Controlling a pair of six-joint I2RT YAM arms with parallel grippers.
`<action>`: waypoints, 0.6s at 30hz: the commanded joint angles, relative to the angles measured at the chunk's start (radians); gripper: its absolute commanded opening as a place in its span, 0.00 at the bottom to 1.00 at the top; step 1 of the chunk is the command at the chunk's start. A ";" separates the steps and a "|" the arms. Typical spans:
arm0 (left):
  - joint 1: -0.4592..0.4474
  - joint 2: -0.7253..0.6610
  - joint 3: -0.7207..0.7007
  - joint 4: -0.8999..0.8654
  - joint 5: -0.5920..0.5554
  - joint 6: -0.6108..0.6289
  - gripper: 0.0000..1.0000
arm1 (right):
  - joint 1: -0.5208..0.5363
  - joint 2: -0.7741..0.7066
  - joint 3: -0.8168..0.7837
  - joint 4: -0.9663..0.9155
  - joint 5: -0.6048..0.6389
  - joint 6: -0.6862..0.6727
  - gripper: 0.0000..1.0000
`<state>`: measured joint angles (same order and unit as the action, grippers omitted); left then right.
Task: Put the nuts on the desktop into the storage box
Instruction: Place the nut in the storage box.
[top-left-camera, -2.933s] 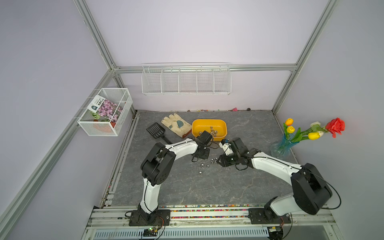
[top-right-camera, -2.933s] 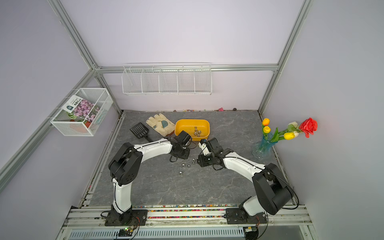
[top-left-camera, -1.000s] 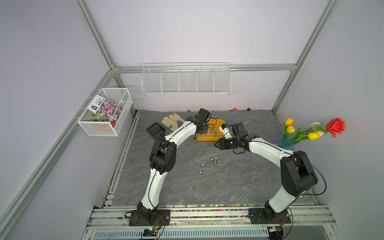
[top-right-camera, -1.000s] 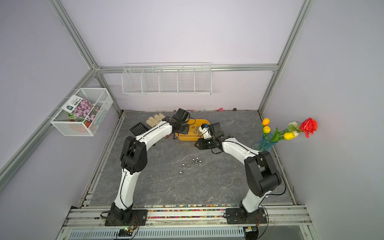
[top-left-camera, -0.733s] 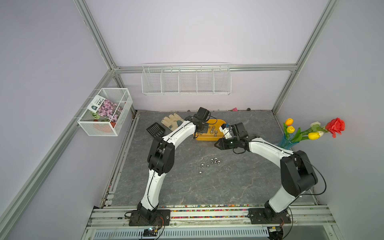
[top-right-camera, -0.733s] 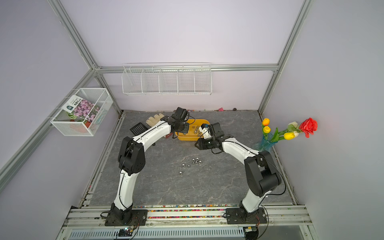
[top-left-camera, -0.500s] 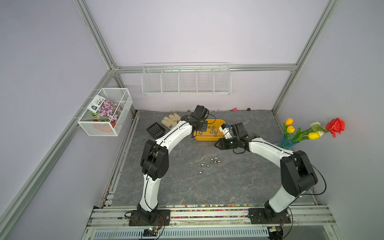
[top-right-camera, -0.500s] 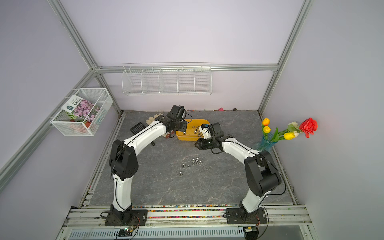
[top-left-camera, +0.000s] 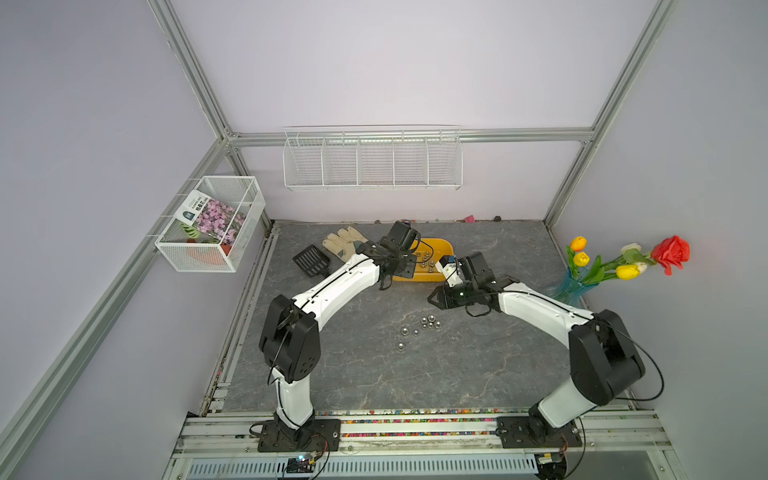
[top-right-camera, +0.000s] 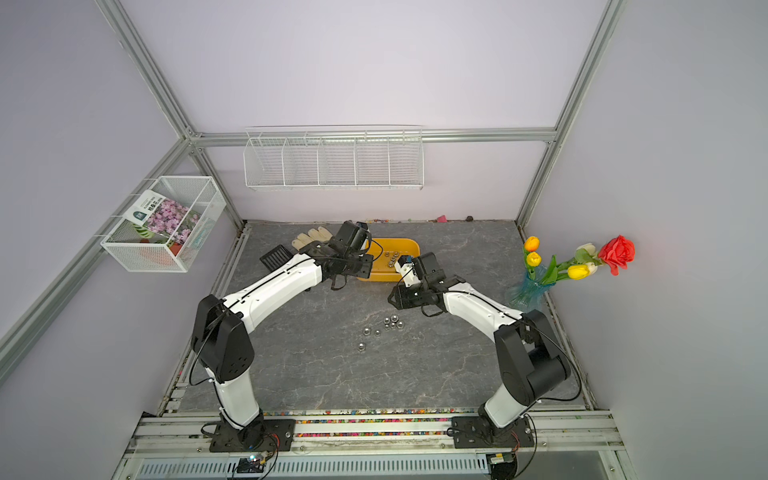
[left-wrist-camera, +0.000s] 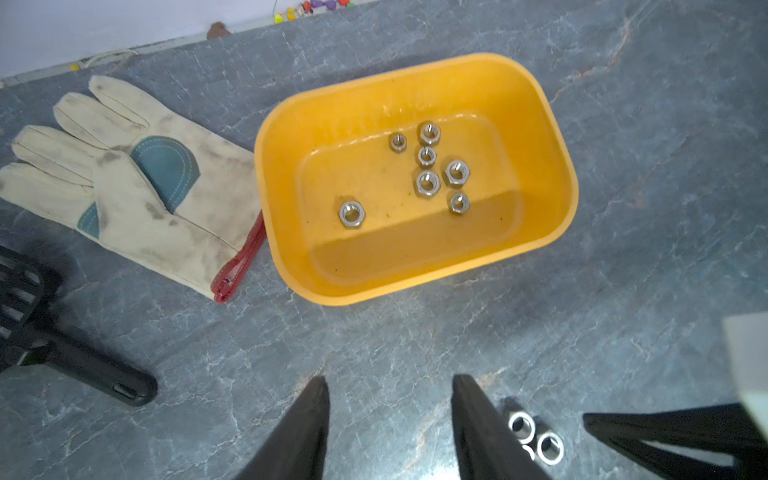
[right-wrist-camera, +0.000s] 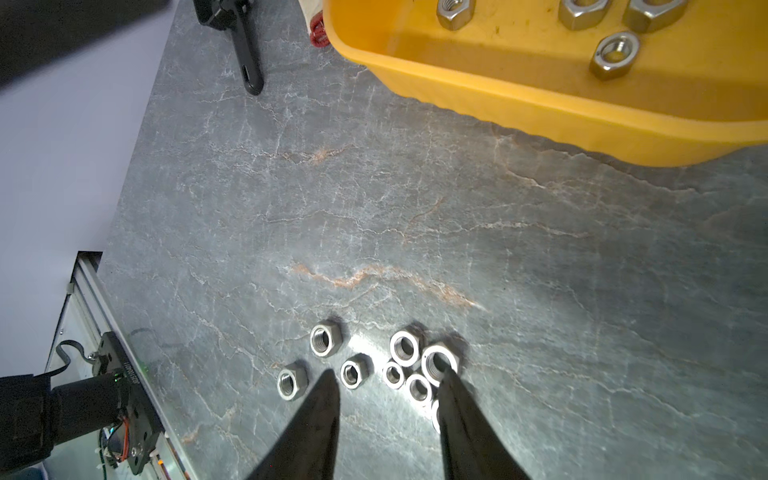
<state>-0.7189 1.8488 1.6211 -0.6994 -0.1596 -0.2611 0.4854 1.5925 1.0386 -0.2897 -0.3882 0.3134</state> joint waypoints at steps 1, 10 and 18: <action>-0.015 -0.029 -0.051 -0.037 0.006 -0.031 0.53 | 0.023 -0.055 -0.035 -0.030 0.022 -0.004 0.42; -0.034 -0.032 -0.152 -0.065 0.055 -0.072 0.56 | 0.072 -0.137 -0.128 -0.045 0.038 0.014 0.42; -0.040 -0.017 -0.259 -0.036 0.084 -0.106 0.56 | 0.105 -0.193 -0.232 -0.013 0.060 0.069 0.42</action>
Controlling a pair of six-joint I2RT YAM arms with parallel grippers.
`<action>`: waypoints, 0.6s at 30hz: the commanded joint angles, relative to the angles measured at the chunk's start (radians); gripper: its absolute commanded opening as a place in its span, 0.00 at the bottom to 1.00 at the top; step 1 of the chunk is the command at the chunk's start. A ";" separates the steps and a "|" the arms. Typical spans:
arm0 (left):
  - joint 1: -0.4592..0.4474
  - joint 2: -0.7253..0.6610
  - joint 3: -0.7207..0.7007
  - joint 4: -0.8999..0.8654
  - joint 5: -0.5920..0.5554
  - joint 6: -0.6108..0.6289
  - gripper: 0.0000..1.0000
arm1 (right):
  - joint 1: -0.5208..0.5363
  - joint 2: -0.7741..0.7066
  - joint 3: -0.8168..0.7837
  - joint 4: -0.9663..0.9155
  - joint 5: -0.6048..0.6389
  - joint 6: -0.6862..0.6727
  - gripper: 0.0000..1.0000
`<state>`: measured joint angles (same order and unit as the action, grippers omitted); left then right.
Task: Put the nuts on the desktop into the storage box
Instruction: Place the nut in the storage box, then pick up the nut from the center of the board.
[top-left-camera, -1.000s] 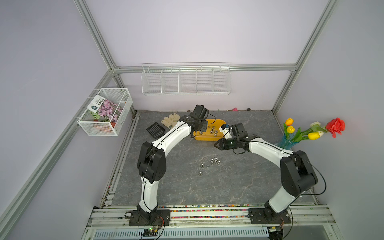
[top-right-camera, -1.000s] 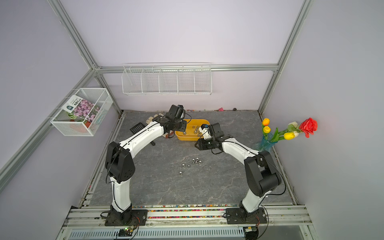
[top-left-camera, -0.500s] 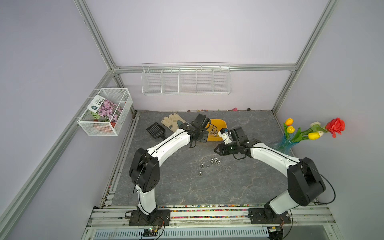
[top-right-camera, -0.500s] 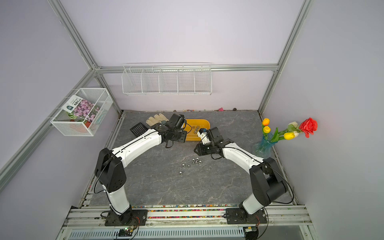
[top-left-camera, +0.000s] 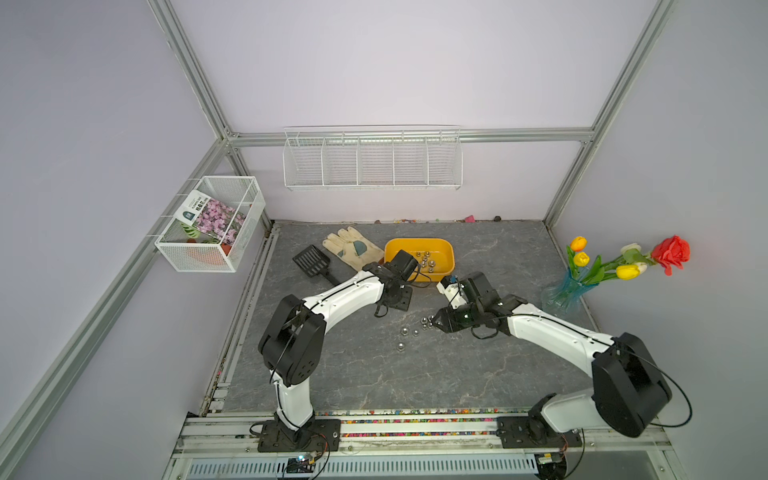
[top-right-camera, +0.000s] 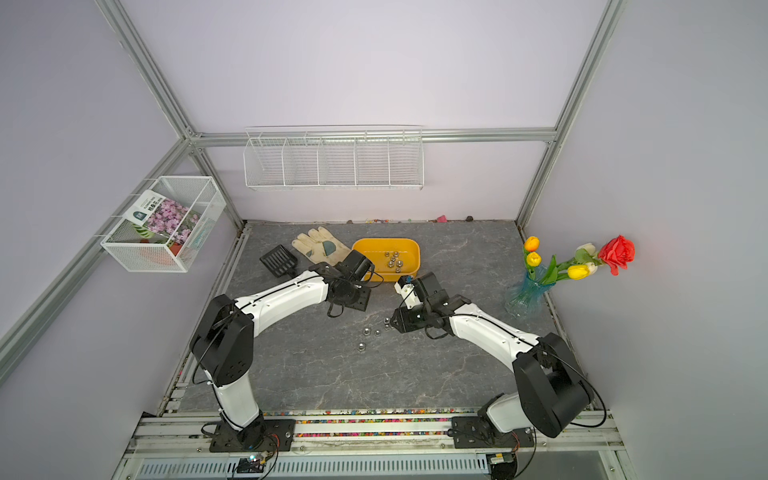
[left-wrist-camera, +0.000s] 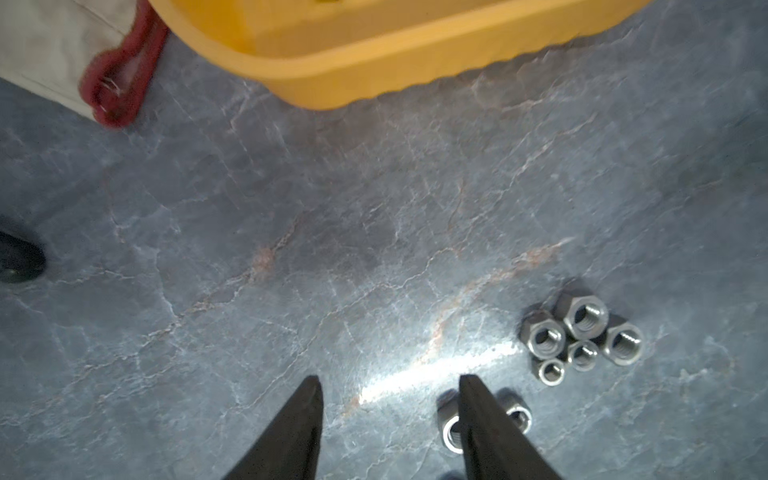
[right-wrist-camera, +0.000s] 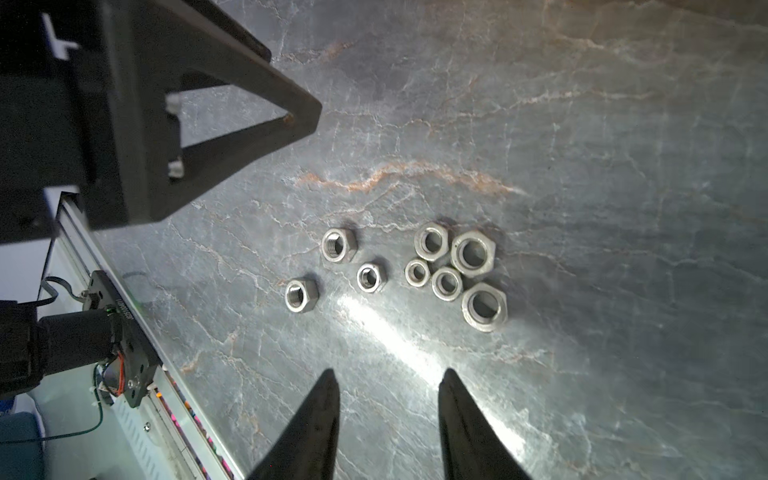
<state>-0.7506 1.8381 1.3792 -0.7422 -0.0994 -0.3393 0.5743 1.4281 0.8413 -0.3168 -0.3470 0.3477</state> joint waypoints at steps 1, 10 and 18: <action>-0.012 -0.003 -0.023 0.009 0.027 -0.030 0.56 | 0.020 -0.031 -0.042 0.019 0.020 0.039 0.42; -0.068 0.028 -0.065 0.004 0.032 -0.057 0.55 | 0.075 -0.041 -0.088 0.028 0.066 0.074 0.43; -0.100 0.041 -0.120 0.003 0.040 -0.080 0.54 | 0.083 -0.081 -0.124 0.035 0.081 0.098 0.42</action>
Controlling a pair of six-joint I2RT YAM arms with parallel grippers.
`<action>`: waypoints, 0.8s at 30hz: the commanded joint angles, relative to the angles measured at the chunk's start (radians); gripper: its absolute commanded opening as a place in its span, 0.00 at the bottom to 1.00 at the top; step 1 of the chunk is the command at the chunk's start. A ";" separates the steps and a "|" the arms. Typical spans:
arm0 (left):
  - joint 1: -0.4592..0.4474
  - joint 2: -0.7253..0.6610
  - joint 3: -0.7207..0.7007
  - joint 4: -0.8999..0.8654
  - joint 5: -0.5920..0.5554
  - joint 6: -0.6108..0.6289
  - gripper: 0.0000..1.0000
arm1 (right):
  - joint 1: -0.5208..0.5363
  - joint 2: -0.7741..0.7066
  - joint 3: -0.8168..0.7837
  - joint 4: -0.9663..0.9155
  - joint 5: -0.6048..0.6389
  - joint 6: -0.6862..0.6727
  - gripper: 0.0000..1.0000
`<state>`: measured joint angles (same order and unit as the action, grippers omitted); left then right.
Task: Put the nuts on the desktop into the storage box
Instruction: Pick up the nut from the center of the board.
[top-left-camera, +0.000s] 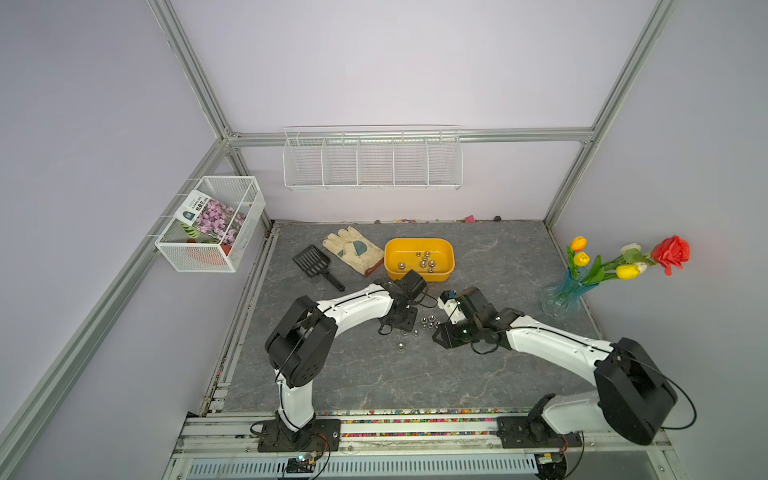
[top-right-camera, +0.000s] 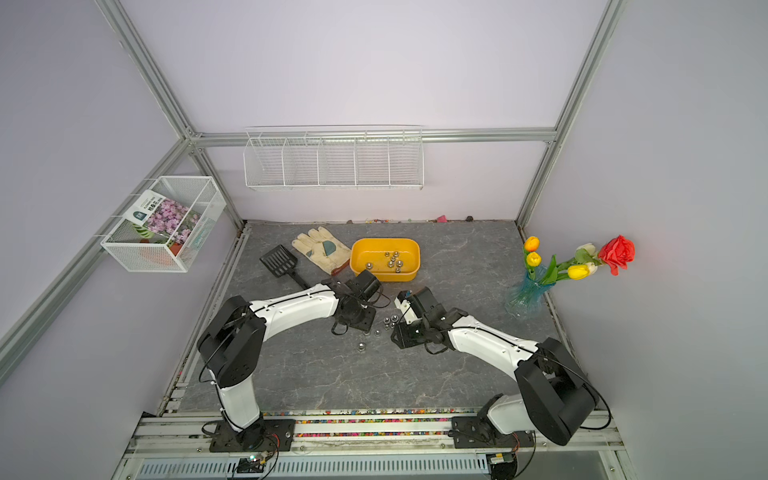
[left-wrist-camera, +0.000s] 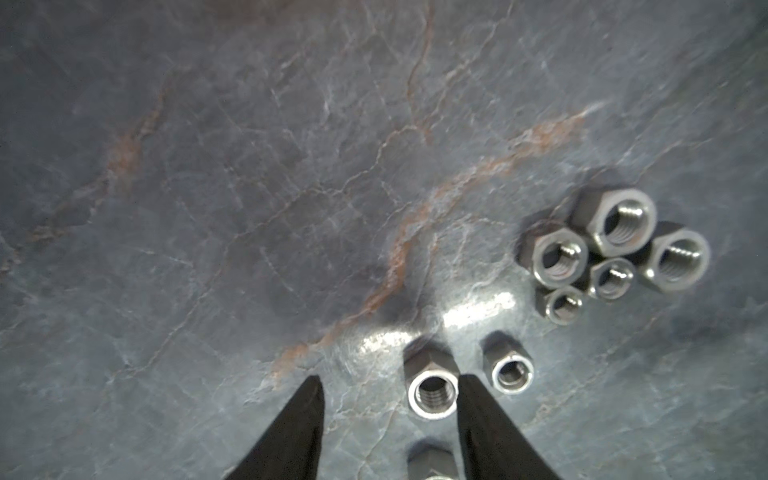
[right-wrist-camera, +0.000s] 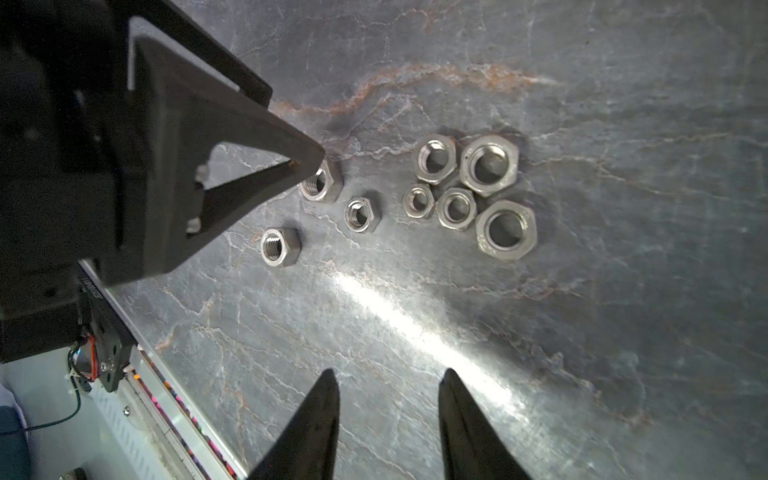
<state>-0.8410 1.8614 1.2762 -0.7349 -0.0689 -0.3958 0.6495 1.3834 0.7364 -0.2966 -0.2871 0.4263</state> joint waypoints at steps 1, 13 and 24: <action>-0.012 0.019 -0.022 -0.003 0.010 -0.027 0.54 | 0.009 -0.043 -0.023 0.013 0.025 0.020 0.42; -0.056 0.066 -0.018 0.005 0.036 -0.043 0.49 | 0.020 -0.072 -0.064 0.024 0.035 0.048 0.43; -0.064 0.076 -0.023 -0.001 0.029 -0.054 0.41 | 0.024 -0.079 -0.076 0.030 0.041 0.052 0.42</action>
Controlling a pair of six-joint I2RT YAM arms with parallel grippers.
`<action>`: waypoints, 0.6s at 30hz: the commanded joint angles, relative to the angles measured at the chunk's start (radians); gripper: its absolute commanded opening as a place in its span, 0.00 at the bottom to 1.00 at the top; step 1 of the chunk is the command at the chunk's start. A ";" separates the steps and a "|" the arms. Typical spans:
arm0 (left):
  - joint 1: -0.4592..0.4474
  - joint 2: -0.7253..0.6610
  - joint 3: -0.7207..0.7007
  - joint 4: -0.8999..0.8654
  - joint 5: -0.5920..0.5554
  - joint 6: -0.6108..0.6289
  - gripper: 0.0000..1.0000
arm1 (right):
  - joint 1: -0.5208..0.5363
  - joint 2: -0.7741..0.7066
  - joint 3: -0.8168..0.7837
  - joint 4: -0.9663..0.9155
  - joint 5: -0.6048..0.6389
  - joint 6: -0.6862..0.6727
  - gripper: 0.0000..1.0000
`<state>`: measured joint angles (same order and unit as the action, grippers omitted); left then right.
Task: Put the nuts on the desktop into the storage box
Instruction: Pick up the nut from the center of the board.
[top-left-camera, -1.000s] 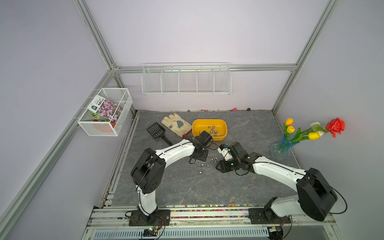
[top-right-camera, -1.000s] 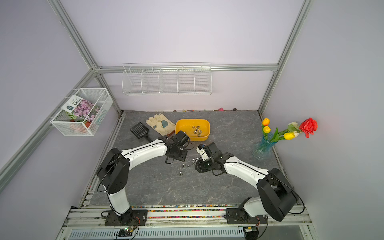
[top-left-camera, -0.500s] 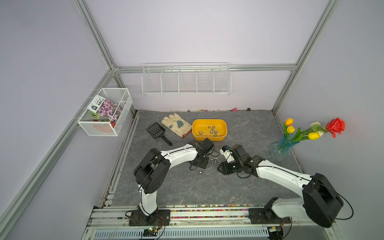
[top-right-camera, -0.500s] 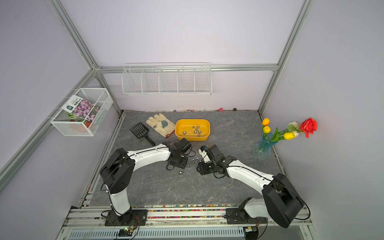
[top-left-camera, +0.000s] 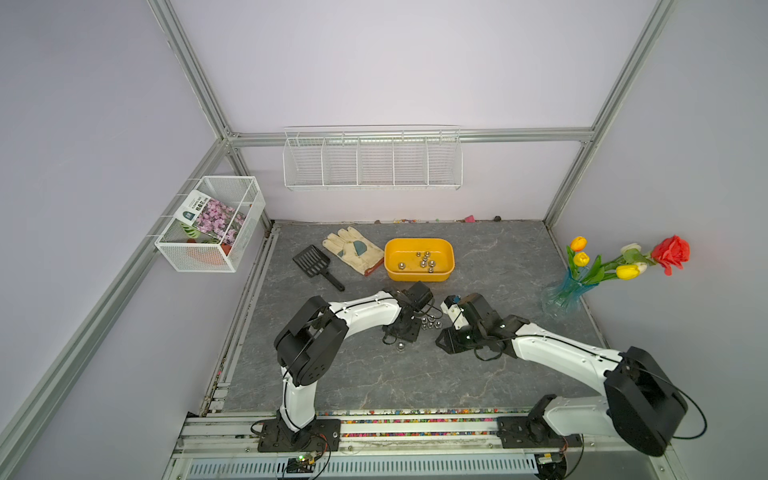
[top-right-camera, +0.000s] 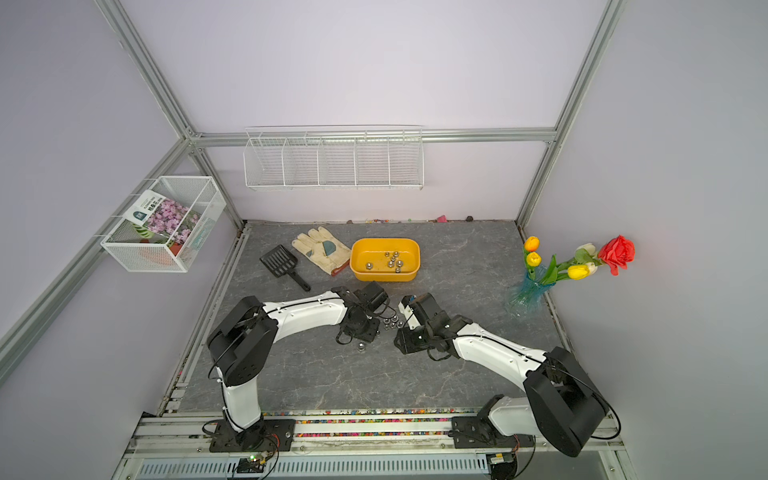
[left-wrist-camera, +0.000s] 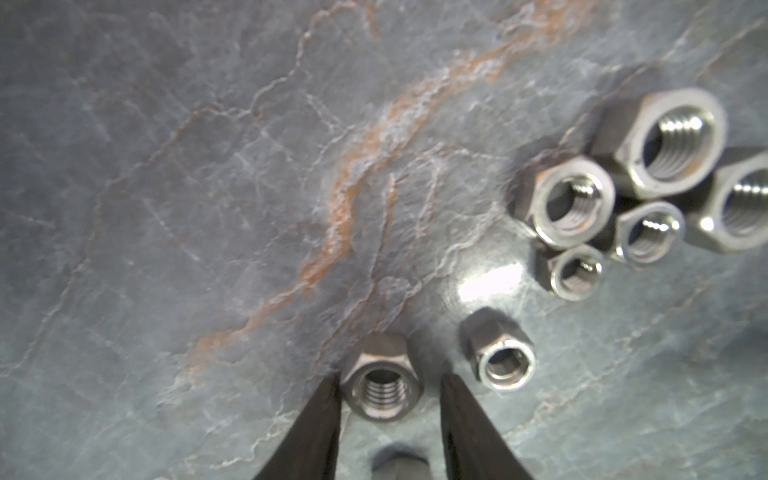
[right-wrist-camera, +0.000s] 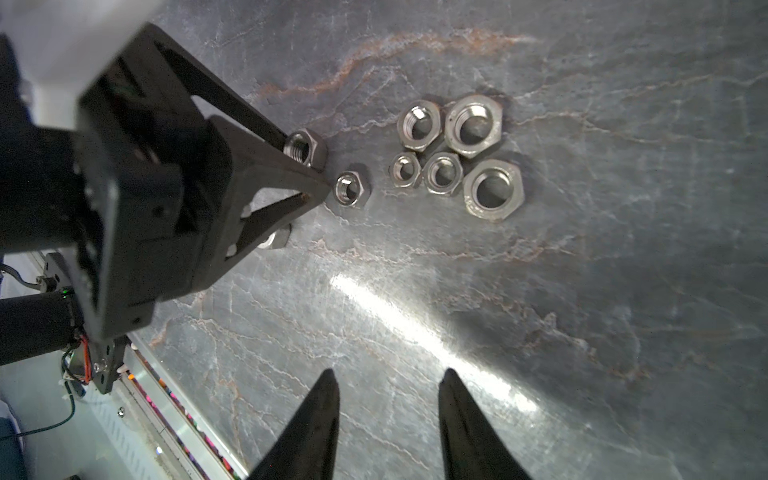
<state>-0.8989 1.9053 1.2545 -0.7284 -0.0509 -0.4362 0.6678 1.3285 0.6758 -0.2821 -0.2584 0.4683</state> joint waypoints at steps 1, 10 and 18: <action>-0.006 0.035 0.000 -0.009 0.008 -0.013 0.40 | 0.006 -0.025 -0.015 0.015 0.012 0.009 0.42; -0.007 0.061 0.017 -0.002 -0.007 -0.009 0.37 | 0.007 -0.017 -0.009 0.015 0.010 0.003 0.42; -0.007 0.088 0.028 0.003 -0.010 0.003 0.35 | 0.008 -0.014 -0.005 0.015 0.009 0.002 0.43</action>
<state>-0.9001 1.9308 1.2850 -0.7391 -0.0681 -0.4362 0.6682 1.3266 0.6758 -0.2794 -0.2584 0.4679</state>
